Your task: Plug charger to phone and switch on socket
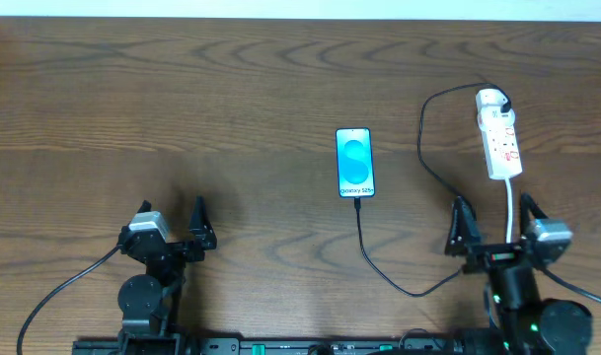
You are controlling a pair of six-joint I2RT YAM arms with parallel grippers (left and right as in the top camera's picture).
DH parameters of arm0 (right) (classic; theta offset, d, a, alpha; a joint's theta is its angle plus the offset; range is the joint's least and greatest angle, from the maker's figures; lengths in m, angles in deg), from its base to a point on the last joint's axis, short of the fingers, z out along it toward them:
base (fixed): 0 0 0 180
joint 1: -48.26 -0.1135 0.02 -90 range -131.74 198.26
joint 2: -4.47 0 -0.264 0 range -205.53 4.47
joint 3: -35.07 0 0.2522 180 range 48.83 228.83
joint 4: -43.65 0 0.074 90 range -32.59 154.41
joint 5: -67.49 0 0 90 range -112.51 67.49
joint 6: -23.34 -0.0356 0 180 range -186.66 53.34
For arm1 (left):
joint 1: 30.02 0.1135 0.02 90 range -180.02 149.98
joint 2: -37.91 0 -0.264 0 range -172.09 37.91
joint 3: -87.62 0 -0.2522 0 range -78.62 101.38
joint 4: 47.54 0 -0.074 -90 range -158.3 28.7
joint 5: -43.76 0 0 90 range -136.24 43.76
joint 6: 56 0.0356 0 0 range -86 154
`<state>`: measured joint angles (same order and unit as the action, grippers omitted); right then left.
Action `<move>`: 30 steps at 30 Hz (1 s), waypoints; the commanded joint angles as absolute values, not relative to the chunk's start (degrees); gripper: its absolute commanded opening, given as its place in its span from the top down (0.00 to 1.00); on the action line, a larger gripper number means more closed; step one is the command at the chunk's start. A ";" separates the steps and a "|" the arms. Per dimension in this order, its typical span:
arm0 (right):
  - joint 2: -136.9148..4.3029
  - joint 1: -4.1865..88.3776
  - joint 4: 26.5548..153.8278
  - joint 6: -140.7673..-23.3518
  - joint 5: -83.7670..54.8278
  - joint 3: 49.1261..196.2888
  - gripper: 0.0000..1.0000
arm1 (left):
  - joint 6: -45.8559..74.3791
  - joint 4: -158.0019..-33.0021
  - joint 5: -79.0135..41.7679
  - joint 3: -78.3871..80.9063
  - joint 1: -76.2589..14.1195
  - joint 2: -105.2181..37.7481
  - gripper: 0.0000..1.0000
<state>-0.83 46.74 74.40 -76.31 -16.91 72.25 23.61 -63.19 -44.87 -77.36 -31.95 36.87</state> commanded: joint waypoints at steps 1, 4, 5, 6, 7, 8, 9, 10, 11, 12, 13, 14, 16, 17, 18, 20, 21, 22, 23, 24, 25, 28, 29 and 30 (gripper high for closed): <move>1.59 46.28 70.25 -74.67 -16.54 66.85 0.01 | 24.55 -65.33 -45.64 -78.39 -32.04 36.83 0.03; 4.13 46.28 64.45 -74.69 -16.36 61.30 0.01 | 24.55 -65.33 -45.64 -78.39 -32.04 36.83 0.02; 4.19 46.35 62.40 -74.69 -16.34 59.79 0.01 | 24.55 -65.33 -45.64 -78.39 -32.04 36.83 0.03; 4.13 46.35 61.15 -74.69 -16.36 58.83 0.01 | 24.55 -65.33 -45.64 -78.39 -32.04 36.83 0.02; 4.15 46.35 60.02 -74.72 -16.34 57.83 0.01 | 24.55 -65.33 -45.64 -78.39 -32.04 36.83 0.02; 4.15 46.35 58.88 -74.69 -16.36 56.82 0.01 | 24.55 -65.33 -45.64 -78.39 -32.04 36.83 0.03; 4.15 46.35 57.83 -74.72 -16.34 55.81 0.01 | 24.55 -65.33 -45.64 -78.39 -32.04 36.83 0.03; 4.15 46.35 56.96 -74.69 -16.38 54.87 0.01 | 24.55 -65.33 -45.64 -78.39 -32.04 36.83 0.03; 4.15 46.35 56.08 -74.69 -16.38 53.87 0.01 | 24.55 -65.33 -45.64 -78.39 -32.04 36.83 0.03; 4.15 46.35 55.14 -74.69 -16.43 52.93 0.01 | 24.55 -65.33 -45.64 -78.39 -32.04 36.83 0.02; 4.15 46.35 54.03 -74.69 -16.54 51.86 0.01 | 24.55 -65.33 -45.64 -78.39 -32.04 36.83 0.02; 4.15 46.35 53.20 -74.69 -16.58 50.98 0.01 | 24.55 -65.33 -45.64 -78.39 -32.04 36.83 0.02; 4.15 46.35 51.62 -74.69 -16.67 48.99 0.01 | 24.55 -65.33 -45.64 -78.39 -32.04 36.83 0.02; 4.15 46.35 52.94 -74.72 -16.91 49.15 0.01 | 24.55 -65.33 -45.64 -78.39 -32.04 36.83 0.02; 4.17 46.35 53.15 -74.67 -17.02 49.15 0.01 | 24.55 -65.33 -45.64 -78.39 -32.04 36.83 0.02; 4.17 46.46 53.57 -74.02 -17.04 49.15 0.01 | 24.55 -65.33 -45.64 -78.39 -32.04 36.83 0.02; 4.17 46.46 53.64 -73.73 -17.06 49.15 0.01 | 24.55 -65.33 -45.64 -78.39 -32.04 36.83 0.02; 4.17 46.46 53.88 -73.58 -17.08 49.15 0.01 | 24.55 -65.33 -45.64 -78.39 -32.04 36.83 0.03; 4.17 46.46 54.71 -73.60 -17.50 49.15 0.01 | 24.55 -65.33 -45.64 -78.39 -32.04 36.83 0.02; 4.17 46.46 55.69 -73.62 -17.82 49.15 0.01 | 24.55 -65.33 -45.66 -78.39 -32.04 36.83 0.02; 4.17 46.46 57.07 -73.62 -18.13 49.15 0.01 | 24.55 -65.33 -45.64 -78.39 -32.04 36.83 0.03; 4.17 46.43 61.88 -73.64 -19.40 49.15 0.01 | 24.55 -65.33 -45.64 -78.39 -32.04 36.83 0.03; 4.15 46.46 61.70 -73.25 -19.66 49.13 0.01 | 24.55 -65.33 -45.64 -78.39 -32.04 36.83 0.03; 4.15 46.57 61.68 -72.16 -19.62 49.13 0.01 | 24.55 -65.33 -45.64 -78.39 -32.04 36.83 0.03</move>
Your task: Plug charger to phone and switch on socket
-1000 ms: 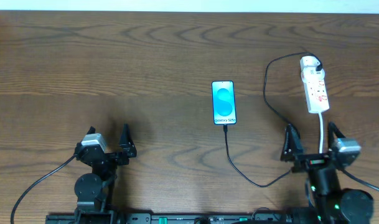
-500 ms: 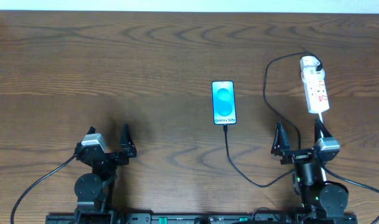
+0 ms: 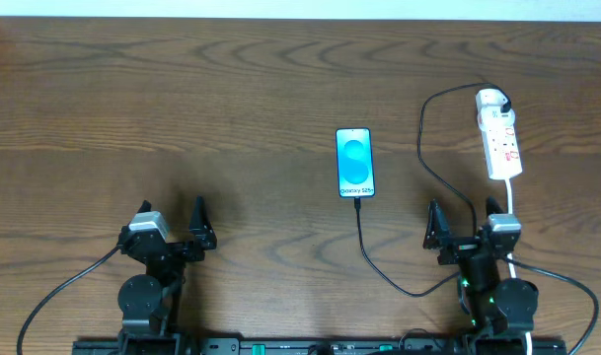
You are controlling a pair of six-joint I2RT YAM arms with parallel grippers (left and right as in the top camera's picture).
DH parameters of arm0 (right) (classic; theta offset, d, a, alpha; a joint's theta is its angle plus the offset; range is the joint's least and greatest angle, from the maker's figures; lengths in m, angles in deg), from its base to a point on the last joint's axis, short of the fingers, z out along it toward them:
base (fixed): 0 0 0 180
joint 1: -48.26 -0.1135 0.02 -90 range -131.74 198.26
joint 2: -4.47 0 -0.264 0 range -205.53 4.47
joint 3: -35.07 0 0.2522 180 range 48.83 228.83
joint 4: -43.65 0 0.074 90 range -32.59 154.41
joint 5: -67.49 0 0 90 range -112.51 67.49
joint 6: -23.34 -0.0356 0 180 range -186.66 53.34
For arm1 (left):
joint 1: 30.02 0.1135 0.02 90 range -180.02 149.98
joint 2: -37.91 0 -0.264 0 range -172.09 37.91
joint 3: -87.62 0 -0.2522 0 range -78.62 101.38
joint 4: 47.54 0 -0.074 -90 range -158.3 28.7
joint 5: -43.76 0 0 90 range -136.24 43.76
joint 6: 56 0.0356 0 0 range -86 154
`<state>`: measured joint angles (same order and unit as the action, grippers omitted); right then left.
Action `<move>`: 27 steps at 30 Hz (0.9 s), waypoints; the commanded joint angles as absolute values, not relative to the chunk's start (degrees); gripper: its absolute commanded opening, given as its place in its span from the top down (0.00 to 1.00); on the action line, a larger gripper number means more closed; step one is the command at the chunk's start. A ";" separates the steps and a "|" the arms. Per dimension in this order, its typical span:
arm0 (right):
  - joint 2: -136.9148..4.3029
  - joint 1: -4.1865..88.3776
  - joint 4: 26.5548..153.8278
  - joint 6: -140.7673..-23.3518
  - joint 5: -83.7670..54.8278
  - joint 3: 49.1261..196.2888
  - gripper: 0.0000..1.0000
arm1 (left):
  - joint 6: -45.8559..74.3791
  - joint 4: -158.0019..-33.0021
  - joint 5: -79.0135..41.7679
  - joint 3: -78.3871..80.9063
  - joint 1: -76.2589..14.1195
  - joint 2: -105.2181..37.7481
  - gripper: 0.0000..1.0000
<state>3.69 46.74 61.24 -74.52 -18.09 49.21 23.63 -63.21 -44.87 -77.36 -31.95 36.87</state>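
Observation:
The phone (image 3: 355,163) lies face up mid-table with its screen lit blue. A black charger cable (image 3: 379,271) is plugged into its near end, loops toward the right arm and runs up to the white charger plug (image 3: 492,98) in the white power strip (image 3: 501,143) at the far right. My right gripper (image 3: 464,229) stands open and empty near the front edge, below the strip, with the cable passing close by it. My left gripper (image 3: 172,225) is open and empty at the front left, far from the phone.
The strip's white cord (image 3: 513,202) runs down toward the right arm, next to the right gripper. Each arm's own black cable (image 3: 63,291) trails along the front edge of the brown wooden table (image 3: 182,99).
My right gripper has shifted to the left, from under the power strip to a spot nearer the charger cable's loop, and is still open. The left arm, phone, cable and strip have not moved.

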 commanded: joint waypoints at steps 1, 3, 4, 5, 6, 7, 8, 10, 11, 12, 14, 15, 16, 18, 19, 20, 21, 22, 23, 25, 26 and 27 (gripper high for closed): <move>4.15 46.67 61.68 -71.42 -19.64 49.13 0.01 | 24.55 -65.33 -45.64 -78.39 -32.04 36.83 0.02; 4.15 46.96 61.72 -71.17 -20.08 49.13 0.01 | 24.55 -65.33 -45.64 -78.39 -32.04 36.83 0.02; 4.15 46.98 61.72 -70.83 -20.21 49.13 0.01 | 24.55 -65.33 -45.64 -78.39 -32.04 36.83 0.02; 4.15 46.98 61.77 -70.80 -20.25 49.13 0.01 | 24.55 -65.33 -45.64 -78.39 -32.04 36.83 0.02; 4.15 46.98 61.83 -70.80 -20.25 49.13 0.01 | 24.55 -65.33 -45.64 -78.39 -32.04 36.83 0.03; 4.15 46.98 61.85 -70.83 -20.27 49.15 0.01 | 24.55 -65.33 -45.64 -78.39 -32.04 36.83 0.03; 4.15 46.98 61.85 -70.83 -20.47 49.15 0.01 | 24.55 -65.33 -45.64 -78.39 -32.04 36.83 0.03; 4.15 46.98 61.90 -70.83 -20.64 49.15 0.01 | 24.55 -65.33 -45.64 -78.39 -32.04 36.83 0.02; 4.15 47.11 61.90 -70.83 -20.64 49.15 0.01 | 24.55 -65.33 -45.64 -78.39 -32.04 36.83 0.03; 4.15 47.26 61.92 -70.83 -20.64 49.15 0.01 | 24.55 -65.33 -45.66 -78.39 -32.04 36.83 0.02; 4.15 47.64 61.92 -70.83 -20.64 49.15 0.01 | 24.55 -65.33 -45.64 -78.39 -32.04 36.83 0.03; 4.15 47.79 61.92 -70.76 -20.67 49.15 0.01 | 24.55 -65.33 -45.64 -78.39 -32.04 36.83 0.03; 4.15 47.90 61.92 -70.56 -20.67 49.15 0.01 | 24.55 -65.33 -45.64 -78.39 -32.04 36.83 0.03; 4.15 47.94 61.92 -68.64 -20.67 49.15 0.01 | 24.55 -65.33 -45.66 -78.39 -32.04 36.83 0.02; 4.15 47.94 61.92 -68.01 -20.67 49.15 0.01 | 24.55 -65.33 -45.64 -78.39 -32.04 36.83 0.02; 4.15 47.94 61.92 -67.72 -20.64 49.15 0.01 | 24.55 -65.33 -45.66 -78.39 -32.04 36.83 0.02; 4.15 47.94 61.92 -67.61 -20.64 49.15 0.01 | 24.55 -65.33 -45.64 -78.39 -32.04 36.83 0.03; 4.15 47.94 61.90 -67.61 -20.64 49.15 0.01 | 24.55 -65.33 -45.64 -78.39 -32.04 36.83 0.03; 4.15 47.94 61.90 -67.63 -20.56 49.15 0.01 | 24.55 -65.33 -45.64 -78.39 -32.04 36.83 0.02; 4.15 47.94 61.88 -67.63 -20.47 49.15 0.01 | 24.55 -65.33 -45.64 -78.39 -32.04 36.83 0.03; 4.15 47.94 61.88 -67.63 -20.47 49.15 0.01 | 24.55 -65.33 -45.64 -78.39 -32.04 36.83 0.02; 4.15 47.92 61.85 -67.66 -20.47 49.15 0.01 | 24.55 -65.33 -45.64 -78.39 -32.04 36.83 0.03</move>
